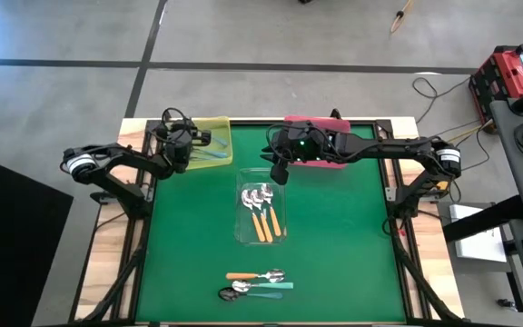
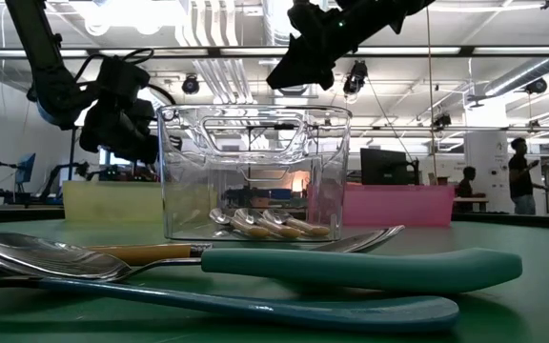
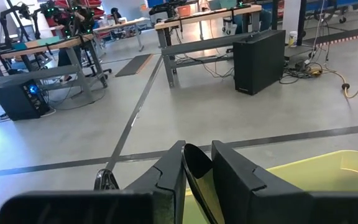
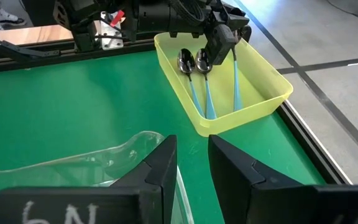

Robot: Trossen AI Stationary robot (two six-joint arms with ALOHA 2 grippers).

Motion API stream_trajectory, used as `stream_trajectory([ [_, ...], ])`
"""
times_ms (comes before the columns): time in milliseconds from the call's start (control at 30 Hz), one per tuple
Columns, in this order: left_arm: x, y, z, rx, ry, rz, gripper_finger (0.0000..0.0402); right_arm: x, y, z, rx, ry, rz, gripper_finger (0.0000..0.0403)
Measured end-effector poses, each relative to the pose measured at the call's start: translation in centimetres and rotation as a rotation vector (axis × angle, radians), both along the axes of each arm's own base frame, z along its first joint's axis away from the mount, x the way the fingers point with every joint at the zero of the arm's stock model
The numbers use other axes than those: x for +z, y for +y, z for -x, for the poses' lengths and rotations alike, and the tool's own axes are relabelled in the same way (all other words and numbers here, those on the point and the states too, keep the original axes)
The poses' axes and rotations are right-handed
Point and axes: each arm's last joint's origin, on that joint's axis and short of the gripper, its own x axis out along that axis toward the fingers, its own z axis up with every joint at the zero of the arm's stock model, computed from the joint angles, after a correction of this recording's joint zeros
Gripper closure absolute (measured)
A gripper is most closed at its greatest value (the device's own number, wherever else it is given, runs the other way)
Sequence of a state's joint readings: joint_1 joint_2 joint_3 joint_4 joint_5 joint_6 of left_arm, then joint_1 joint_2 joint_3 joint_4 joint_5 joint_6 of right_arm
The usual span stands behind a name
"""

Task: Sort silverware by color (type)
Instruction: Put the right blue spoon into the yellow bin

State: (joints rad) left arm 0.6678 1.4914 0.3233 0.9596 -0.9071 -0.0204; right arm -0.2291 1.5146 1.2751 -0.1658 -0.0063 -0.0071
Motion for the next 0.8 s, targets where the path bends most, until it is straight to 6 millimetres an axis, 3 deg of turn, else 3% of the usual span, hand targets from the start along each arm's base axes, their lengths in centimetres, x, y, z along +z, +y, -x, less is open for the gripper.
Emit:
stream_trajectory([
  [300,-0.01,0.00,0.00,0.000,0.002,0.001,0.0342,0.00,0.00,0.00,0.000,0.000,0.000,0.0319],
  [800,-0.23,-0.03,0.05,0.006,0.007,0.017,0.0290,0.00,0.00,0.00,0.000,0.000,0.000,0.0319],
])
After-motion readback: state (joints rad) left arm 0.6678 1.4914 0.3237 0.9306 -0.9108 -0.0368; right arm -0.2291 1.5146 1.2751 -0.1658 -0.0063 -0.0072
